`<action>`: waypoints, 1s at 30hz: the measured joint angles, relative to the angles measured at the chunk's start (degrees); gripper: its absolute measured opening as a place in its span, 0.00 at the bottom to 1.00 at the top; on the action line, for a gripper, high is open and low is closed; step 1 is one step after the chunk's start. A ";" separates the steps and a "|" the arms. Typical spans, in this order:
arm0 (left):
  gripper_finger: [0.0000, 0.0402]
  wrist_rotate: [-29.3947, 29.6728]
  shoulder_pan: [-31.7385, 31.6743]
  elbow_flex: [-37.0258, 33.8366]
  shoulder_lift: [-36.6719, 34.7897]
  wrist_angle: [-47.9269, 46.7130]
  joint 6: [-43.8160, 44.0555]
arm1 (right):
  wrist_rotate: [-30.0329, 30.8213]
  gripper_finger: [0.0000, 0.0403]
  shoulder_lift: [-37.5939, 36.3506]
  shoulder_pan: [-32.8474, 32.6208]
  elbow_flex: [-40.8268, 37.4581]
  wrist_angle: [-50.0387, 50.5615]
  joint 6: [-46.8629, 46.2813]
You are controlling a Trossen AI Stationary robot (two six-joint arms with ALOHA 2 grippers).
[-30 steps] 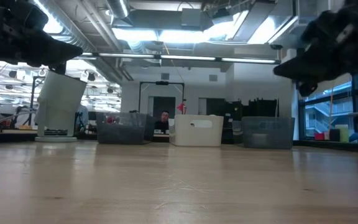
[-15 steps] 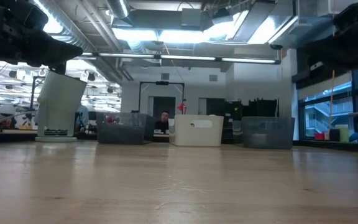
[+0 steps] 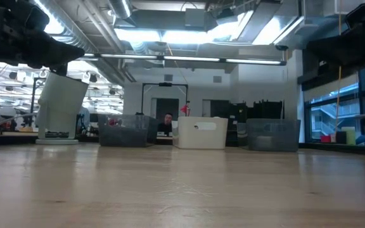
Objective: Pick and place items into bin
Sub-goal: Return to Home Position
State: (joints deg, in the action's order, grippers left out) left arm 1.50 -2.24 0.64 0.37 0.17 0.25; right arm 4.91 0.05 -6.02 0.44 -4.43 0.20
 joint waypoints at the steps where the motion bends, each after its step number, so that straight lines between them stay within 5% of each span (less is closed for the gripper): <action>1: 0.00 0.01 0.00 0.00 -0.01 0.02 0.00 | -0.77 0.00 0.02 -0.01 0.00 0.08 0.03; 30: 0.00 0.02 0.00 0.00 -0.01 0.02 0.00 | -0.05 0.04 0.09 0.02 -0.01 2.23 0.07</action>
State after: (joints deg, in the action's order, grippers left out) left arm 1.52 -2.24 0.64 0.36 0.19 0.25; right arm 4.86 0.14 -6.00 0.43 -2.20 0.27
